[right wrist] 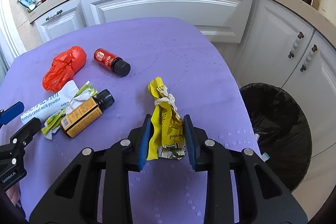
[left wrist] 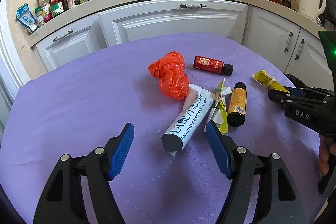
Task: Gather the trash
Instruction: 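Grasp the yellow crumpled wrapper with the right gripper while the left gripper grasps the white milk-powder tube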
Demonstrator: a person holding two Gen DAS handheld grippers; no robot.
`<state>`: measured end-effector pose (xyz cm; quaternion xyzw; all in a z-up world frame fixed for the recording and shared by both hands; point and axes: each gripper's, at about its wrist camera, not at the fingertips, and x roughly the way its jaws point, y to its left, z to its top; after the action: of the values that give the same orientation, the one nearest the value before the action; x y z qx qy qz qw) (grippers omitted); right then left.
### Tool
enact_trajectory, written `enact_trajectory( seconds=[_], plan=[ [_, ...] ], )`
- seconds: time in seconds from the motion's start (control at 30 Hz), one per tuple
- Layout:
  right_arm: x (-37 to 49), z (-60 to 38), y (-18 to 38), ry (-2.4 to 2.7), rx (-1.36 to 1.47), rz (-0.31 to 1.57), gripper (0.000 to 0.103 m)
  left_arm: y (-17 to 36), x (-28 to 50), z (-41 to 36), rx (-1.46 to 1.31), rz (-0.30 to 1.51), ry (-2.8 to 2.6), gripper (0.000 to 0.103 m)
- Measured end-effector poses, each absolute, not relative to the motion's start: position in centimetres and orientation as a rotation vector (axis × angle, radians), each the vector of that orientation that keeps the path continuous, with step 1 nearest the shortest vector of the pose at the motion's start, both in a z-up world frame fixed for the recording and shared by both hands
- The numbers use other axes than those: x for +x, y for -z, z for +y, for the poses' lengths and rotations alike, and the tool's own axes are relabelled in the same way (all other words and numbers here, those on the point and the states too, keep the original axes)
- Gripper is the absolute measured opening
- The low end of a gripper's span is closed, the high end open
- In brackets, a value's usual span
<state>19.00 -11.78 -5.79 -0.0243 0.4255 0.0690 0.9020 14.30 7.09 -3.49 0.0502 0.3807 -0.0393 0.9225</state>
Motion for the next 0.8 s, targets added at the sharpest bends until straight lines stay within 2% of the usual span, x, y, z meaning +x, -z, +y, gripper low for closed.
enact_trajectory(
  seconds=[0.3,0.4,0.53,0.8],
  plan=[
    [17.4,-12.3,5.6,-0.137,-0.031,0.874,0.028,3.6,14.2,6.7,0.112,0.79,0.099,0.051],
    [17.1,-12.5,5.6,-0.131,-0.025,0.875,0.028,3.7,14.3,6.5,0.114,0.791,0.127,0.042],
    [16.8,-12.7,5.6,-0.128,-0.02,0.877,0.028,3.9,14.3,6.1,0.122,0.807,0.161,0.023],
    [16.7,-12.8,5.7,-0.126,-0.016,0.877,0.028,4.2,14.5,6.1,0.107,0.825,0.191,0.012]
  ],
)
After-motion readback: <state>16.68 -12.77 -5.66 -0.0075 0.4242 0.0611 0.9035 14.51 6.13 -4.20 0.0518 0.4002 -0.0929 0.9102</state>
